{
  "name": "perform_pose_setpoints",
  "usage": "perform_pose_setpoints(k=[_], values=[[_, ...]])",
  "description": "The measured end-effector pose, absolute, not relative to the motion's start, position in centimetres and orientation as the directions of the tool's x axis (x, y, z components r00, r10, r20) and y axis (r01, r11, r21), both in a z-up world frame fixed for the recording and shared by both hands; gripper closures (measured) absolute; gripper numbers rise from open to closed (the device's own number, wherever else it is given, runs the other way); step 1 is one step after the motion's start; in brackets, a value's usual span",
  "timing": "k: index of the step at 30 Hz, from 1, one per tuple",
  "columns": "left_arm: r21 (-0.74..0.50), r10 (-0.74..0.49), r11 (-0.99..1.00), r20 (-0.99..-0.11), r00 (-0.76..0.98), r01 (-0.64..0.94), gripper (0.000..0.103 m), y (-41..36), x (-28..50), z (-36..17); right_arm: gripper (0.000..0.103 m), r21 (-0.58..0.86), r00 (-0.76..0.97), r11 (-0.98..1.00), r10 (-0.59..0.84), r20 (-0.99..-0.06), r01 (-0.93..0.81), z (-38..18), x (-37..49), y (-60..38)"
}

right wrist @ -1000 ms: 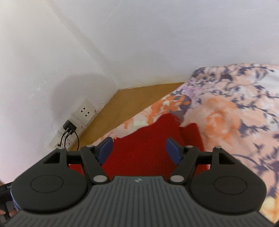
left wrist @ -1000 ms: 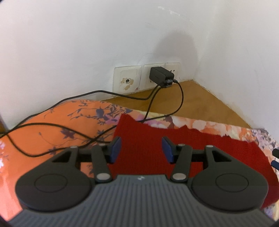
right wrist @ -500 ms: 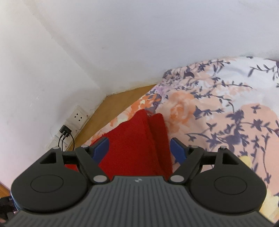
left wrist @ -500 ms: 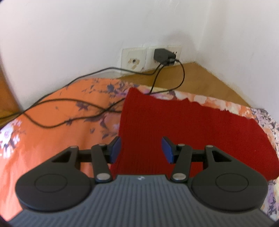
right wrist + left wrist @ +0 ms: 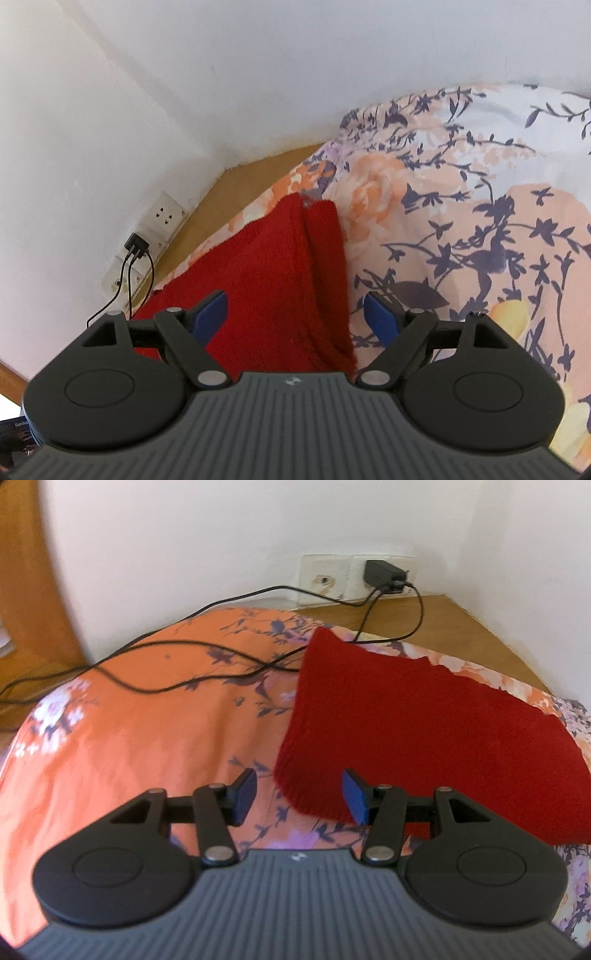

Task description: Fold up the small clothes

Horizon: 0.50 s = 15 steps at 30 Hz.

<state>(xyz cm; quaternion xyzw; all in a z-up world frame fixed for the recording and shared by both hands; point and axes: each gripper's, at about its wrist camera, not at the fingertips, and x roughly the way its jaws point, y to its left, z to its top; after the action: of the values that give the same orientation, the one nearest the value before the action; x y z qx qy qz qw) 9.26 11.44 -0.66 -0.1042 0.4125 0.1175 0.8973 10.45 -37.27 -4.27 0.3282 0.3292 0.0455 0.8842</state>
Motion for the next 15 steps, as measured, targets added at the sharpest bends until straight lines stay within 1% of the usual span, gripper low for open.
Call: perform_pose_setpoints(k=[9, 15], values=[[-0.072, 0.175, 0.925, -0.79, 0.588, -0.373, 0.05, 11.2, 6.9, -0.9, 0.016, 0.605, 0.743, 0.792, 0.354, -0.569, 0.086, -5.8, 11.8, -37.3], [-0.042, 0.235, 0.904, -0.784, 0.575, -0.426, 0.05, 10.4, 5.9, -1.2, 0.016, 0.654, 0.707, 0.756, 0.443, -0.551, 0.035, -7.1, 13.3, -37.0]])
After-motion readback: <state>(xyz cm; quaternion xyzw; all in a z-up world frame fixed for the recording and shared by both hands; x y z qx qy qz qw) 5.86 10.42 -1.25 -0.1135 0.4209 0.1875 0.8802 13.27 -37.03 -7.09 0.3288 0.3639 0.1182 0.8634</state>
